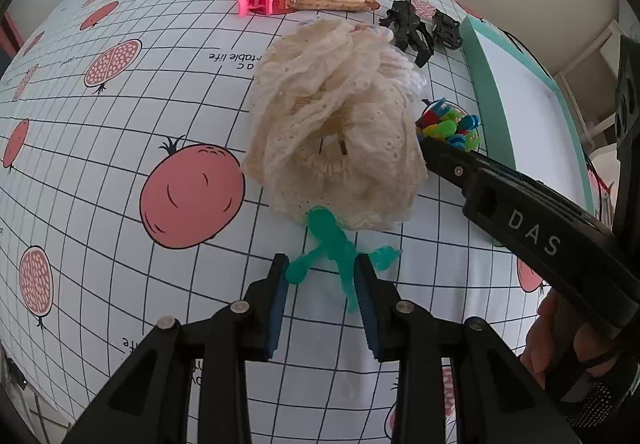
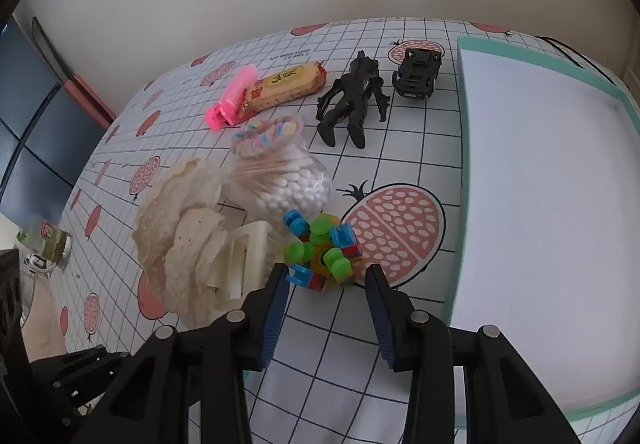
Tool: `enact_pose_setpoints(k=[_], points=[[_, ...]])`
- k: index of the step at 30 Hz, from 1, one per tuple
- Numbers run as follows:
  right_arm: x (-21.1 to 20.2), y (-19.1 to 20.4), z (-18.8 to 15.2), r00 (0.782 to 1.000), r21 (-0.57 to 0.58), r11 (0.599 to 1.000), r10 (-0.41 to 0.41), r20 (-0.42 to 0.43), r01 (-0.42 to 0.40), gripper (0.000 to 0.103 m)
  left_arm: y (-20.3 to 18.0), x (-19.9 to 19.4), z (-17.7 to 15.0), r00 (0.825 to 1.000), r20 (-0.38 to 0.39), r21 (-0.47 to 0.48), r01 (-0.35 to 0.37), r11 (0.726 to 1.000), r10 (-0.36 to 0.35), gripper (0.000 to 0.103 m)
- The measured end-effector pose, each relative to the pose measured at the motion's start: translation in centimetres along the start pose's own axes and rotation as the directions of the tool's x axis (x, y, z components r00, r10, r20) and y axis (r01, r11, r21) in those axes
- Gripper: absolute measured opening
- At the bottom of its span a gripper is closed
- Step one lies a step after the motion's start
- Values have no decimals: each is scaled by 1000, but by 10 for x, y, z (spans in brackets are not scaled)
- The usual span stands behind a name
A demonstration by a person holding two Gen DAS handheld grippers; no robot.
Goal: Organize objects
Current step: 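Close the right gripper on the colourful block cluster while the left gripper approaches the green figure, then grasp the green figure with the left gripper while the right gripper lifts the blocks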
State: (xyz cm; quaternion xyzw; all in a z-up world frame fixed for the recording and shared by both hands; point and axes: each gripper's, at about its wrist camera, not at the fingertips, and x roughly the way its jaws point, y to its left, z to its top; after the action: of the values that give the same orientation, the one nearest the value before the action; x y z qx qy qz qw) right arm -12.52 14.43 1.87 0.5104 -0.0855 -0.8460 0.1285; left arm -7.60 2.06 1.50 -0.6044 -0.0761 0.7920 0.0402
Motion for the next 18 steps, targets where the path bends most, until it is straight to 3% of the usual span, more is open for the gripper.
enact_pose_setpoints(k=[7,11,18], points=[[1,-1,2,1000,2,1000,-3,5,3,41,-1,3,3,1000,1,17,11,1000,-11,30],[2,-3,2,1000,1,1000,-7,2,7,29,1,3,3,1000,2,21,27,999,-27,26],[-1,-2,1,1000,-2,1000,1,3,-1,29,7,-9,-7,999,-1,22,48,999,-48,18]])
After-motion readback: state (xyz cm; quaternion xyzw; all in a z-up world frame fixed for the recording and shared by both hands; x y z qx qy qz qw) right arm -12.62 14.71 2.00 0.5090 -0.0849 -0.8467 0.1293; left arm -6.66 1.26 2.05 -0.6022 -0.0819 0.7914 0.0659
